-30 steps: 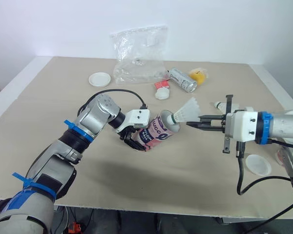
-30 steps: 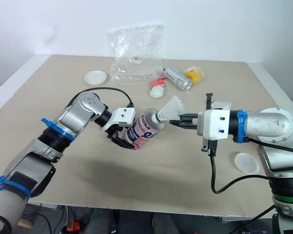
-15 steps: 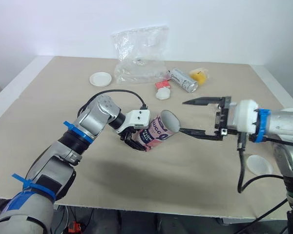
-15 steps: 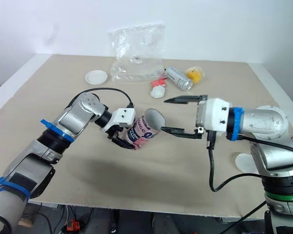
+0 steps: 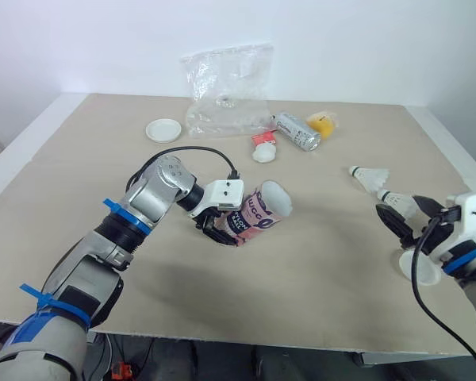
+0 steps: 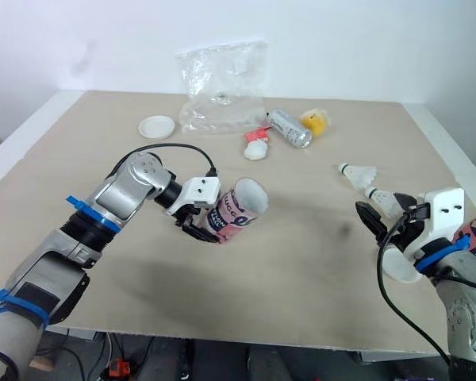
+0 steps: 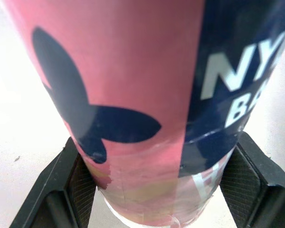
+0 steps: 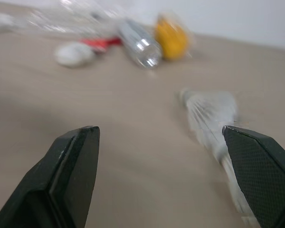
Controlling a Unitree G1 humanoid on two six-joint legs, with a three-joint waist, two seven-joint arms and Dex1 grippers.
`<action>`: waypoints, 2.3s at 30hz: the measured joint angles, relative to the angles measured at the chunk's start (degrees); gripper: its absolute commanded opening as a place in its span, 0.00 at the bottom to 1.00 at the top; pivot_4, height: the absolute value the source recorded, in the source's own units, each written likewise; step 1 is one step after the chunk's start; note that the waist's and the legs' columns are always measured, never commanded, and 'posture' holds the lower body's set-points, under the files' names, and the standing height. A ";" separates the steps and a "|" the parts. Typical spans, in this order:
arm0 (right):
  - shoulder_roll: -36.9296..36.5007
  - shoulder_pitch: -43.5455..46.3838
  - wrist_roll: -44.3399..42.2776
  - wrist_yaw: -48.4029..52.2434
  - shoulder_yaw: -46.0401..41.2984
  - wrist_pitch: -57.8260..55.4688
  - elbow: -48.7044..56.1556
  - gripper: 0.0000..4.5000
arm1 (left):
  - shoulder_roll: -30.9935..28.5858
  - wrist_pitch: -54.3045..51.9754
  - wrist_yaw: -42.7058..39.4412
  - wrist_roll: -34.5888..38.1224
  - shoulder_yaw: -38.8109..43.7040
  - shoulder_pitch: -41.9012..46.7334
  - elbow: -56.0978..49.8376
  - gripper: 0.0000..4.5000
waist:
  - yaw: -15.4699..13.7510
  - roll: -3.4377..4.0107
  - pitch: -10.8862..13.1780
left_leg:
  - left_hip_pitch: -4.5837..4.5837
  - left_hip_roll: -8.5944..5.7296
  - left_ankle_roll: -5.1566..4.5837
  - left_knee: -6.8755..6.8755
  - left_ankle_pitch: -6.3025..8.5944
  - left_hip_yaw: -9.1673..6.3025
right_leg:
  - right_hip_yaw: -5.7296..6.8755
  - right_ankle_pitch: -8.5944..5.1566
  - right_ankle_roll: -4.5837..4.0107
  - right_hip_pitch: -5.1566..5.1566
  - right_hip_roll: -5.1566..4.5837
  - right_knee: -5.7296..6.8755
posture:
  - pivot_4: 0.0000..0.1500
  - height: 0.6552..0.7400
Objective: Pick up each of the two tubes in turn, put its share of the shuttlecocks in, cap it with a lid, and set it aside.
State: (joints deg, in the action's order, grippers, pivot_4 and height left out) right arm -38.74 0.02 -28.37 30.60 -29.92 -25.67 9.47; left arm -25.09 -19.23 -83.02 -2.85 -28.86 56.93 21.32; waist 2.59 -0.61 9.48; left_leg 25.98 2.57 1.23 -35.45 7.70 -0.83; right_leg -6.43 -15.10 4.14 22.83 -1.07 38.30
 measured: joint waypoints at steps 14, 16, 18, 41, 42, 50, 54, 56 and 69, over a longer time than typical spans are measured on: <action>-0.66 9.26 4.50 1.42 2.52 3.60 -17.51 0.98 | 0.03 -1.33 0.28 -0.03 0.10 -0.83 -2.47 0.72 | -0.08 0.00 0.00 | 0.07 -0.06 -0.02 0.03 -0.01 -0.03 | -0.02 -0.05 0.07 -0.02 -0.01 -0.04 | 1.00 1.00; -0.92 10.30 4.67 1.57 2.59 3.62 -18.98 0.98 | -0.09 -1.82 0.43 -0.02 0.12 -1.06 -3.11 0.72 | -0.09 0.00 0.00 | 0.08 -0.06 -0.02 0.04 -0.01 -0.05 | -0.02 -0.06 0.08 -0.02 0.00 -0.04 | 1.00 1.00; -1.43 11.71 5.21 1.72 2.96 3.66 -21.28 0.98 | -0.30 -2.20 0.53 -0.05 0.12 -1.32 -3.96 0.72 | -0.04 0.01 0.00 | 0.08 -0.07 -0.02 0.05 -0.01 -0.04 | -0.02 -0.06 0.09 -0.01 -0.01 -0.04 | 1.00 1.00; -1.63 23.16 9.08 3.04 7.23 5.92 -38.09 0.74 | -0.71 -3.12 1.21 0.00 0.20 -1.96 -5.08 0.72 | 0.06 0.01 0.00 | 0.07 -0.09 -0.03 0.07 -0.01 -0.06 | -0.03 -0.05 0.13 -0.03 0.00 -0.05 | 1.00 1.00; -1.63 23.83 9.32 3.14 7.32 6.28 -39.38 0.65 | -0.71 -3.10 1.20 0.02 0.20 -1.96 -5.08 0.72 | 0.06 0.01 0.00 | 0.08 -0.10 -0.03 0.07 -0.01 -0.05 | -0.03 0.06 0.36 -0.03 -0.01 -0.06 | 1.00 1.00; -1.64 25.94 10.48 3.88 7.44 9.03 -45.27 0.00 | -0.71 -3.02 1.35 -0.01 0.21 -1.96 -4.96 0.72 | 0.09 0.02 0.00 | 0.07 -0.11 -0.03 0.07 -0.01 -0.05 | -0.04 0.10 0.41 -0.03 -0.01 -0.07 | 1.00 1.00; -1.65 26.16 10.61 4.24 7.43 10.15 -46.06 0.00 | -0.73 -2.89 1.36 -0.01 0.22 -1.96 -4.83 0.72 | 0.11 0.01 0.01 | 0.07 -0.10 -0.03 0.07 -0.01 -0.06 | -0.04 0.11 0.42 -0.03 0.00 -0.06 | 1.00 1.00; -1.70 25.97 10.61 4.39 7.43 10.64 -45.87 0.00 | -0.70 -2.38 1.36 0.01 0.25 -1.95 -4.54 0.72 | 0.11 0.02 0.00 | 0.07 -0.10 -0.03 0.06 -0.01 -0.06 | -0.04 0.12 0.42 -0.04 -0.01 -0.06 | 1.00 1.00; -15.82 10.39 10.30 14.31 6.54 11.84 -2.94 0.00 | 0.16 0.43 0.38 0.29 0.51 -0.68 -0.21 0.72 | 0.02 0.35 0.04 | 0.06 -0.14 -0.03 0.03 -0.01 -0.06 | -0.06 -0.04 0.20 -0.04 -0.03 -0.09 | 1.00 1.00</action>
State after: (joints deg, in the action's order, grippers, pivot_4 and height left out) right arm -54.56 10.41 -18.06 44.91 -23.38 -13.83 6.53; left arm -24.93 -18.80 -82.64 -2.55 -28.35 56.25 21.12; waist 2.61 -0.26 9.51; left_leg 26.04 2.43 1.20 -35.42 7.69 -0.89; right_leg -6.50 -15.15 4.34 22.79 -1.10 38.21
